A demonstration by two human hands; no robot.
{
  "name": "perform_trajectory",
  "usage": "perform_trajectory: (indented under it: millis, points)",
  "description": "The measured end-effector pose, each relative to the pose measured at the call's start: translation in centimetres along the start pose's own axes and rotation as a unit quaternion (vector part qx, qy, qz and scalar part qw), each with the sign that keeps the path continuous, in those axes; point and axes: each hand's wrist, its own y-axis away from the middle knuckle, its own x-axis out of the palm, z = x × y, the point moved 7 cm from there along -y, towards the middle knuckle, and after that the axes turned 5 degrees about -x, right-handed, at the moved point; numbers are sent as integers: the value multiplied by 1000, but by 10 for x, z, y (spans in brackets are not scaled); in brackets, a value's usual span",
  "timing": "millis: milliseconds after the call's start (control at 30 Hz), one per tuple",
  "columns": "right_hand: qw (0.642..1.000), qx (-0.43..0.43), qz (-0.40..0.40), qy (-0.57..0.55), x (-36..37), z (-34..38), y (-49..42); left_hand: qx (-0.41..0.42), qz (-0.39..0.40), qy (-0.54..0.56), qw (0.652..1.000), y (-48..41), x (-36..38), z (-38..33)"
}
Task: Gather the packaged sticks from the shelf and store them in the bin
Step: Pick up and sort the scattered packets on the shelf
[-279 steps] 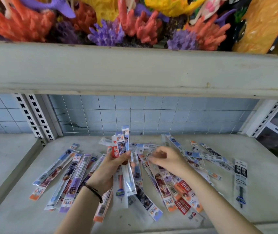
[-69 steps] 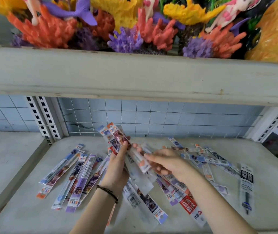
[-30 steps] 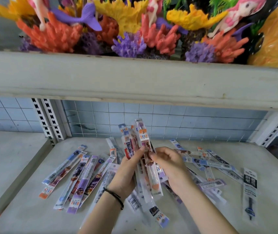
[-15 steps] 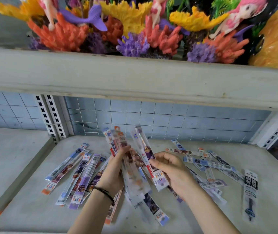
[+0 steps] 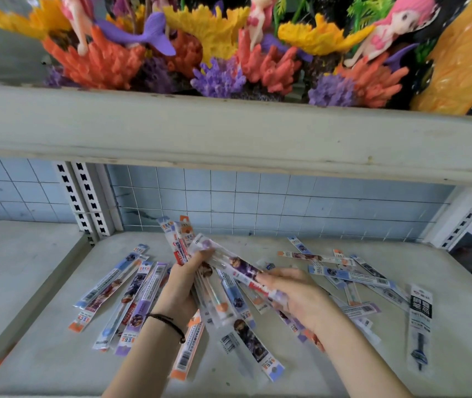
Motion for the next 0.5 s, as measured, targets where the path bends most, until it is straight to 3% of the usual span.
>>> perform_trajectory:
  millis: [100, 233, 400, 500]
  points:
    - [982, 47, -68, -168, -11, -7, -5, -24, 3, -19, 1000, 2, 0, 6]
    - [963, 52, -96, -245, -8, -1, -3, -52, 20, -18, 998, 6, 4, 15]
    - [929, -5, -134, -346, -10, 12, -8, -55, 46, 8, 997, 8, 5, 21]
    - [903, -40, -101, -416, 0, 13, -11, -34, 37, 46, 998, 5, 6, 20]
